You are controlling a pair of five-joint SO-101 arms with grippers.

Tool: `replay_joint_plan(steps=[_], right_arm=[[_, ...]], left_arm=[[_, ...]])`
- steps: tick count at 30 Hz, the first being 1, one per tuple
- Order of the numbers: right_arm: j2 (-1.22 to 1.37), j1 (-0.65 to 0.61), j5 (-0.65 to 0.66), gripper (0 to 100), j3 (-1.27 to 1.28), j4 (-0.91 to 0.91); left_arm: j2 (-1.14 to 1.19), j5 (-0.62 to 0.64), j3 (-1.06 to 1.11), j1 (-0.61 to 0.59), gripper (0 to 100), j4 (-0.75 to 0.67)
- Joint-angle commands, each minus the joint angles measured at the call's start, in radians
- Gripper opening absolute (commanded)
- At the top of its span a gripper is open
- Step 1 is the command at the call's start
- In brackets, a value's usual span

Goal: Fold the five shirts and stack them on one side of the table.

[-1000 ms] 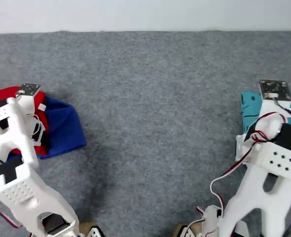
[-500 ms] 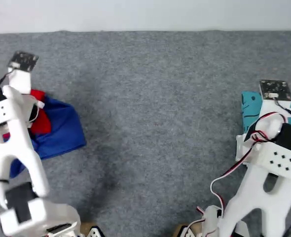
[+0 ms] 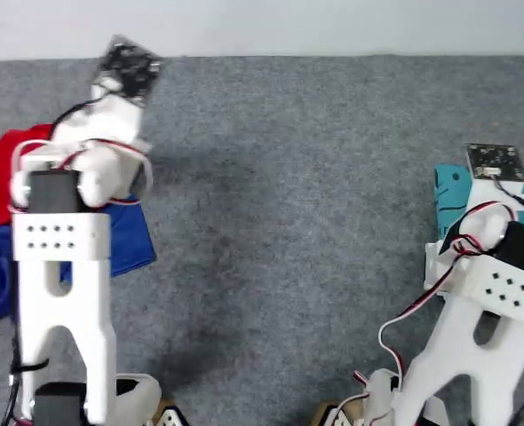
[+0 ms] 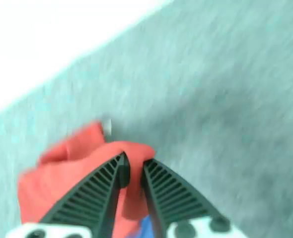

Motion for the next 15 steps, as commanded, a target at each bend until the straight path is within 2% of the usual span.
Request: replay_joint_plan(steps=[1, 9, 12, 15], right_arm=[[-0.031, 0.001, -0.011, 1.1, -0.005, 0.042], [-0.031, 0.001, -0.011, 1.1, -0.005, 0.042], [-0.031, 0.001, -0.011, 1.1, -0.005, 0.041], [-0.030, 0.001, -0.011, 1.1, -0.005, 0.041]], left_arm=[[-0.064, 0.017, -0.041, 0.126, 1, -0.130], [-0.195, 0.012, -0.041, 0.382, 1, -0.376], [-0.241, 0.011, -0.041, 0.450, 1, -0.402], [-0.265, 0.011, -0.035, 0.465, 1, -0.390]])
